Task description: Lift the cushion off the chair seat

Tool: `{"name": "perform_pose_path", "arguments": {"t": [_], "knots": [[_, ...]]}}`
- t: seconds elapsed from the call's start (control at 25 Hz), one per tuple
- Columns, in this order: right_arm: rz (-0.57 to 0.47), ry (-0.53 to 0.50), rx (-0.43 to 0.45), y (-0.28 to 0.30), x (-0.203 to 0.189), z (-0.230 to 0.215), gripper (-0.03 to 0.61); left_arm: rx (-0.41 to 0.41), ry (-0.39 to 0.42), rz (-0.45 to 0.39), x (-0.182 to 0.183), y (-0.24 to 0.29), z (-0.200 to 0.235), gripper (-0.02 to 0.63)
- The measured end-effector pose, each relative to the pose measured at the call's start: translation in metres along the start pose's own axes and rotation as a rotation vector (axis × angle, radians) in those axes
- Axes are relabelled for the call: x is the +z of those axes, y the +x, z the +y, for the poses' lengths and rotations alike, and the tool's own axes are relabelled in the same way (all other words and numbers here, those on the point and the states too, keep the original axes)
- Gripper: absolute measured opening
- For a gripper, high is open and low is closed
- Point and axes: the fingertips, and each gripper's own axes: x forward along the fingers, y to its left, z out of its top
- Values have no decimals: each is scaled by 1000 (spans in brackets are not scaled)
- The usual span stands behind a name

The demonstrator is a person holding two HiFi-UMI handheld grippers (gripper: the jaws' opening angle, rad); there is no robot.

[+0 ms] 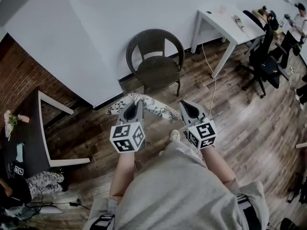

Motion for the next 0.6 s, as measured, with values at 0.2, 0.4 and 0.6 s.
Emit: {"name": "perform_pose_path", "arguments": {"t": [0.2,0.4,0.6], "knots": [[-4,-1,22,-2,-4,7,0,-5,-12,-28,5,-15,-5,34],[-16,-2,32,0,0,10,0,7,-8,-32,3,-20,-1,34],[-7,-34,16,-2,-1,7,-2,25,-12,-36,-2,-20,3,34]]}}
